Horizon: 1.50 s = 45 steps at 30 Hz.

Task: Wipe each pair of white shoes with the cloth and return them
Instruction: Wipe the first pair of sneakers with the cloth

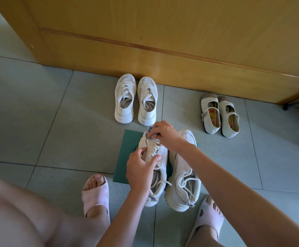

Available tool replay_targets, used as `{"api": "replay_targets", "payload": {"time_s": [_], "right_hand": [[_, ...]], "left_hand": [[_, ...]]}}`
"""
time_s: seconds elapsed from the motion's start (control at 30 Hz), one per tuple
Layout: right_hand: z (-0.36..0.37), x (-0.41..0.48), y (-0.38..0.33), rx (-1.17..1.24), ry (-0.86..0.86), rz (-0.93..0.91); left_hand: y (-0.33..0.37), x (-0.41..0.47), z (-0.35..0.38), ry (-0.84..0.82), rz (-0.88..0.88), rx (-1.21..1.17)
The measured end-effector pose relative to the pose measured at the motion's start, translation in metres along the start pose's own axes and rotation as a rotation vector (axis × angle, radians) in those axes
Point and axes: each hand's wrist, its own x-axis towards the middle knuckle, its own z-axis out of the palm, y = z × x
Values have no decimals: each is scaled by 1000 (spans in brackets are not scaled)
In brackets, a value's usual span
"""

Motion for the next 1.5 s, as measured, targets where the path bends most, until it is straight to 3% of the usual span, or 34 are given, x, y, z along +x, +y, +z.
{"api": "replay_targets", "payload": {"time_s": [0.23,0.43,0.7,0.83,0.93,1.03,1.13,1.33,1.5], "right_hand": [[-4,10,-2,-201,-121,-81],[-2,13,12,-116,92,-40],[1,7,24,-196,269,-5],[-15,6,27,-64,432,201],[-17,8,9,118,245,81],[0,11,-14,-79,-87,-47],[4,17,-15,-234,-156,-43],[-10,27,11,-141,51,87],[-5,18,25,159,280,275]], "left_hand": [[1,-1,0,7,13,4],[-1,-1,1,6,16,26],[0,0,-1,-12,9,-1],[-2,-1,0,-4,20,1],[-3,0,1,8,13,8],[-3,0,1,12,14,25],[-2,0,1,17,12,35],[-3,-1,3,24,23,8],[-4,-1,4,28,29,-2]]}}
